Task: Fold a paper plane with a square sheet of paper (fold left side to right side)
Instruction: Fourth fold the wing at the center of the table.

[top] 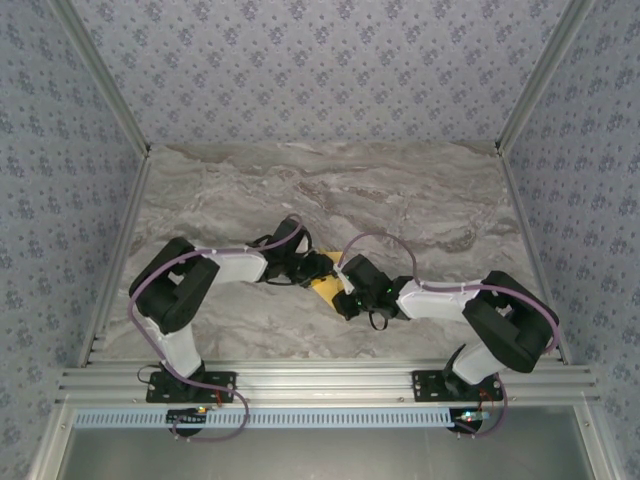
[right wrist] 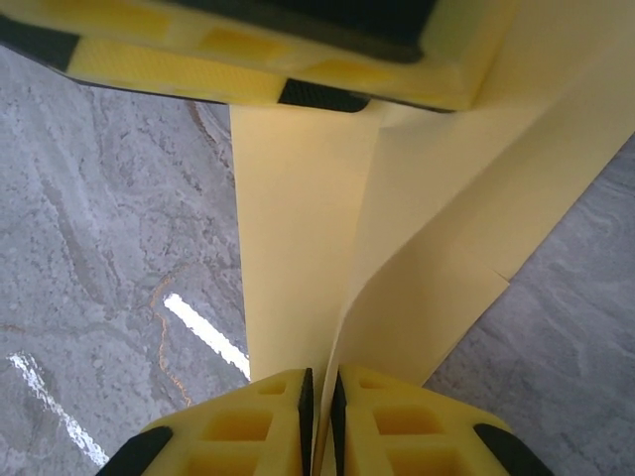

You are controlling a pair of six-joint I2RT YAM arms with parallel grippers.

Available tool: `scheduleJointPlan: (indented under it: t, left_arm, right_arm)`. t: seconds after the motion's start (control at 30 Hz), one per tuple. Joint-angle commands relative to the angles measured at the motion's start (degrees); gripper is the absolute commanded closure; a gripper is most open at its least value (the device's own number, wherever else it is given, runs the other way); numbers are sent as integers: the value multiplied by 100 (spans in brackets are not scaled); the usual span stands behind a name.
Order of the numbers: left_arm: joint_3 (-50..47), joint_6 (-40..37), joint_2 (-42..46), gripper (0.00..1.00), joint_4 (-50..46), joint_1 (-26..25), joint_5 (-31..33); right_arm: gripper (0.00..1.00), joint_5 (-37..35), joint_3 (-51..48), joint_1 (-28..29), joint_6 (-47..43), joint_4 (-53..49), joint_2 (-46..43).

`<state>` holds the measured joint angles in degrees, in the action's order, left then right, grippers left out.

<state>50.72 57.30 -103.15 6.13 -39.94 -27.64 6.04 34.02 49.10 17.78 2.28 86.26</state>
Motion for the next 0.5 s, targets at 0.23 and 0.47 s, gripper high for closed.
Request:
scheduleJointPlan:
  t: [0.23,0.47]
  left_arm:
    - [139,-45,-299,60,-111,-47,-5]
    - [122,-76,-302,60,-182,-45,61]
  right_arm:
    - [75,695,-212,-269,33,97,-215]
    - [68,1259,-342,-610,104,319,-606]
